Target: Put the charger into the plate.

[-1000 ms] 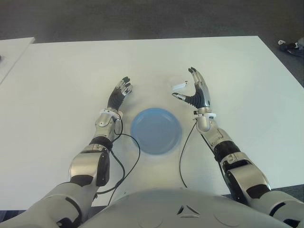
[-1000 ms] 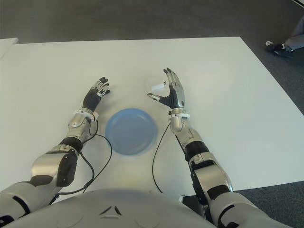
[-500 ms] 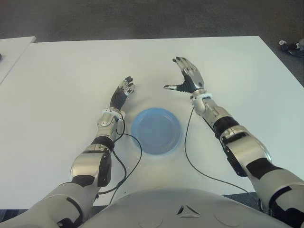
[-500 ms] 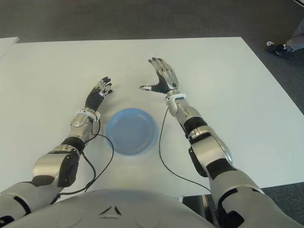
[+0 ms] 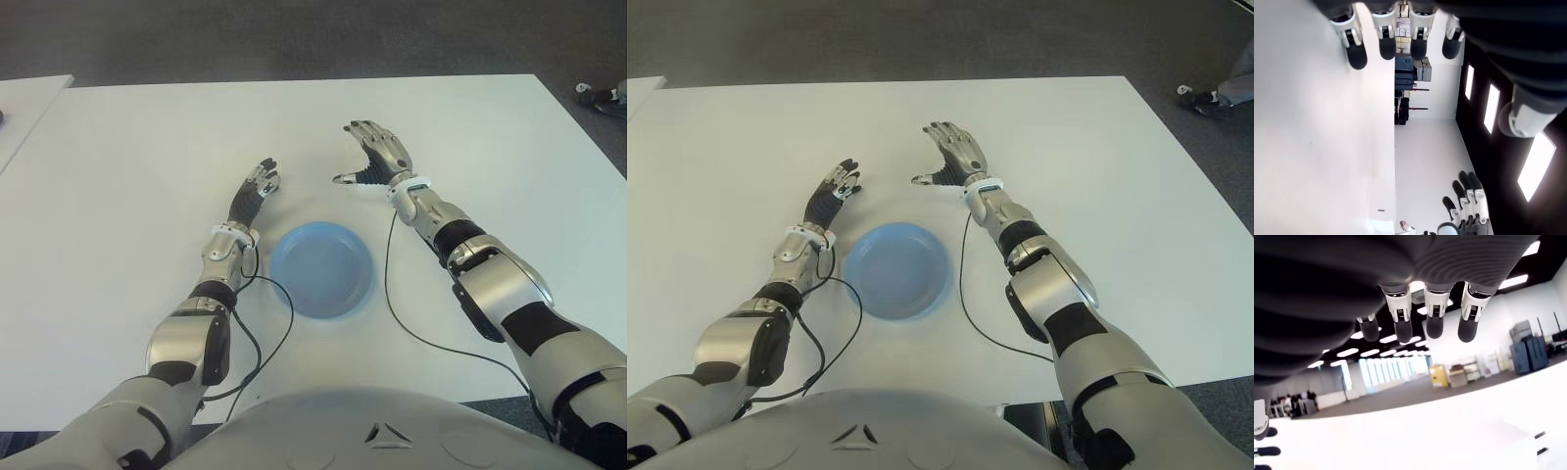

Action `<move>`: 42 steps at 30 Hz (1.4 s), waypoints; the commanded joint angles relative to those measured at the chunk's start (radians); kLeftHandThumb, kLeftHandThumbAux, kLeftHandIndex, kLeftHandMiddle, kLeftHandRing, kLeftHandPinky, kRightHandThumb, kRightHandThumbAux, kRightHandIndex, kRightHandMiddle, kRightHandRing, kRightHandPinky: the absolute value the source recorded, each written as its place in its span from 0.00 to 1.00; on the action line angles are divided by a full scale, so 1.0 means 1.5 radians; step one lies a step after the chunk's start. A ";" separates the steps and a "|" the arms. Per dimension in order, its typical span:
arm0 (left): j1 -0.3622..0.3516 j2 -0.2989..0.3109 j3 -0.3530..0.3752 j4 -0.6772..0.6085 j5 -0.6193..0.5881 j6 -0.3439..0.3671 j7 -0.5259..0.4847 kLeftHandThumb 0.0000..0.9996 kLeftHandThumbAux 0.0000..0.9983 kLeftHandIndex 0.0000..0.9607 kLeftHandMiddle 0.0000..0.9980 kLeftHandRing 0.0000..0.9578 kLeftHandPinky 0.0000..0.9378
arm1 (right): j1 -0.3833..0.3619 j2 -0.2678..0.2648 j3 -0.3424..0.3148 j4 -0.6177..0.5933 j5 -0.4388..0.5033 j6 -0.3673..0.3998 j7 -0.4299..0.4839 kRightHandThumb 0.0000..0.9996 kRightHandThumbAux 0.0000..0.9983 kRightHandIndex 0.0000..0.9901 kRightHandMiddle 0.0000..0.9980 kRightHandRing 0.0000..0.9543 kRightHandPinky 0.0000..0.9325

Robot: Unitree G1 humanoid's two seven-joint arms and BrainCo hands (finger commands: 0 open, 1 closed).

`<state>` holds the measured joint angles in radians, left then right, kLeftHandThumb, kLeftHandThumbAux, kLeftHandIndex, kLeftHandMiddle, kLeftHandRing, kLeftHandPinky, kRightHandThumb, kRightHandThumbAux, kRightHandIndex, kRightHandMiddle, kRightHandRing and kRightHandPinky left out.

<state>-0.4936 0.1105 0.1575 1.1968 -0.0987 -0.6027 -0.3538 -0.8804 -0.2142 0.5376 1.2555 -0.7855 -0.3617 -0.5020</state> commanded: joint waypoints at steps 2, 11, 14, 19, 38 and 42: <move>0.028 -0.007 -0.002 0.019 0.004 0.033 -0.011 0.11 0.45 0.00 0.02 0.05 0.12 | -0.016 0.014 0.011 0.022 0.002 0.028 0.040 0.00 0.46 0.00 0.00 0.00 0.00; 0.029 -0.006 -0.001 0.016 0.002 0.031 -0.014 0.12 0.46 0.00 0.03 0.06 0.12 | -0.013 0.026 0.003 0.033 0.021 0.035 0.079 0.00 0.46 0.00 0.00 0.00 0.00; 0.030 -0.005 -0.001 0.015 0.003 0.030 -0.013 0.12 0.46 0.00 0.03 0.06 0.12 | -0.009 0.028 -0.004 0.036 0.032 0.036 0.095 0.00 0.46 0.00 0.00 0.00 0.00; 0.029 -0.004 -0.002 0.014 0.005 0.033 -0.009 0.12 0.47 0.00 0.03 0.05 0.11 | 0.000 0.028 -0.017 0.038 0.052 0.032 0.122 0.00 0.47 0.00 0.00 0.00 0.00; 0.024 0.007 -0.001 0.018 0.003 0.047 -0.029 0.09 0.49 0.00 0.07 0.09 0.14 | 0.060 -0.003 -0.074 0.055 0.121 0.031 0.227 0.00 0.48 0.00 0.02 0.00 0.00; 0.022 0.009 0.000 0.018 0.002 0.051 -0.035 0.08 0.49 0.00 0.08 0.10 0.14 | 0.075 -0.010 -0.084 0.055 0.135 0.035 0.245 0.00 0.46 0.00 0.04 0.05 0.04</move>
<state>-0.4941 0.1213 0.1583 1.1890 -0.1008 -0.5809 -0.3901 -0.8376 -0.2217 0.4162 1.3026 -0.5973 -0.3376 -0.1975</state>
